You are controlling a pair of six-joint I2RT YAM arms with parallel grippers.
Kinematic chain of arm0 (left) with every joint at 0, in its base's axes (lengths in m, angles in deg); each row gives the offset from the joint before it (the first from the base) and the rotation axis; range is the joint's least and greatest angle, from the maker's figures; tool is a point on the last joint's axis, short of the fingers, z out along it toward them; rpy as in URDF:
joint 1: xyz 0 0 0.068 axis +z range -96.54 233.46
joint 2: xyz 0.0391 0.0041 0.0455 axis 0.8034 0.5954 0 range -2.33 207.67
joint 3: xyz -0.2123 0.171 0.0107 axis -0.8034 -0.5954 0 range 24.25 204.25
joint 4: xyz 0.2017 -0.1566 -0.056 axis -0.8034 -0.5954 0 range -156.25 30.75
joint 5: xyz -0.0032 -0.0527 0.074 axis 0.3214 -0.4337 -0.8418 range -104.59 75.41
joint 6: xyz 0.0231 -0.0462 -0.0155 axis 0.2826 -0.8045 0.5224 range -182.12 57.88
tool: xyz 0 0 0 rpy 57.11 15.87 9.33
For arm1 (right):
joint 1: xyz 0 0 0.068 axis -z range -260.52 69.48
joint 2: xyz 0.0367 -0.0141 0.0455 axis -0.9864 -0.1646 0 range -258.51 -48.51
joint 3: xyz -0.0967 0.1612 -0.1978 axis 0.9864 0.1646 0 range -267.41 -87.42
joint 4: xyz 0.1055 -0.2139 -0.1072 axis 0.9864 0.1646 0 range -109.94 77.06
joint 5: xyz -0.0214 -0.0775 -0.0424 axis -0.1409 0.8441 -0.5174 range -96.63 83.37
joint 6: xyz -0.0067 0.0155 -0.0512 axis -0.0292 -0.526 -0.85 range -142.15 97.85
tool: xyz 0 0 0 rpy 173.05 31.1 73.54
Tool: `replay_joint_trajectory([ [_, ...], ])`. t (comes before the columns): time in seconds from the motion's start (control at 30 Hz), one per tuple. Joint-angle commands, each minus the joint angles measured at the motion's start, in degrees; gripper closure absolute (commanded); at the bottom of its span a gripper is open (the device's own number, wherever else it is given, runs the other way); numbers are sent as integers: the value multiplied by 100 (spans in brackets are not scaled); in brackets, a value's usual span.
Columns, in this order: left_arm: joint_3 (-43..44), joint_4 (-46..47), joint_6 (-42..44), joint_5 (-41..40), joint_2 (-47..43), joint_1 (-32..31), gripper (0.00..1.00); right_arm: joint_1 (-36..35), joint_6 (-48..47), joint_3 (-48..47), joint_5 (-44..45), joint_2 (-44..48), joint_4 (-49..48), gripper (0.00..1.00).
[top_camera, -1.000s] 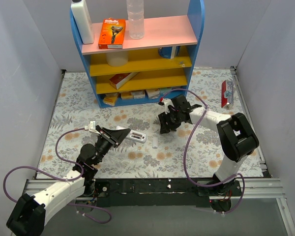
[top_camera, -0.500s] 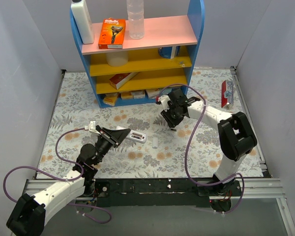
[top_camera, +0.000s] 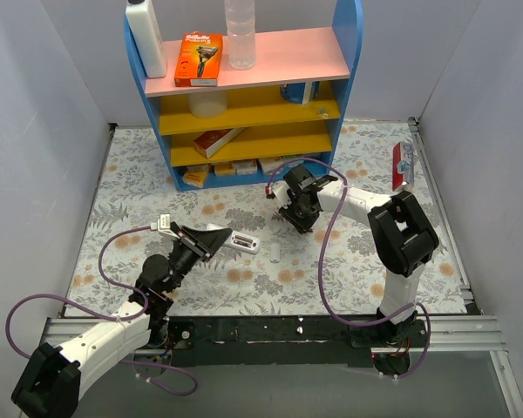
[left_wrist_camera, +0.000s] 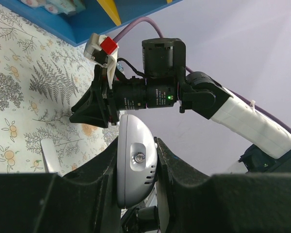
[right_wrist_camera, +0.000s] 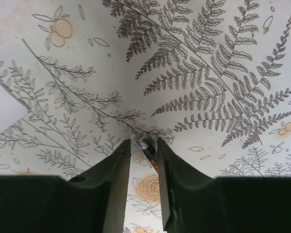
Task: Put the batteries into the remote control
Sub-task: Pick up the battery from the center of the board.
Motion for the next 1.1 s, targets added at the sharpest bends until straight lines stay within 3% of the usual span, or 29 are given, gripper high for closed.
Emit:
replay_joint_trajectory([
  [0.0, -354, 66, 88, 72, -13, -23, 100, -36, -126, -217, 339, -143, 68, 69],
  [0.17, -319, 101, 219, 187, 40, -23, 100, -97, -108, -138, 558, -161, 77, 80],
  [0.27, -319, 215, 246, 327, 154, -23, 100, -132, -82, -68, 445, 6, 42, 92],
  [0.67, -398, 682, 404, 767, 286, -15, 100, -598, 726, 258, -48, 1683, -178, 95],
  [1.07, -161, 506, 711, 1022, 260, -15, 100, -1986, 1350, 618, -197, 3714, -1390, 99],
])
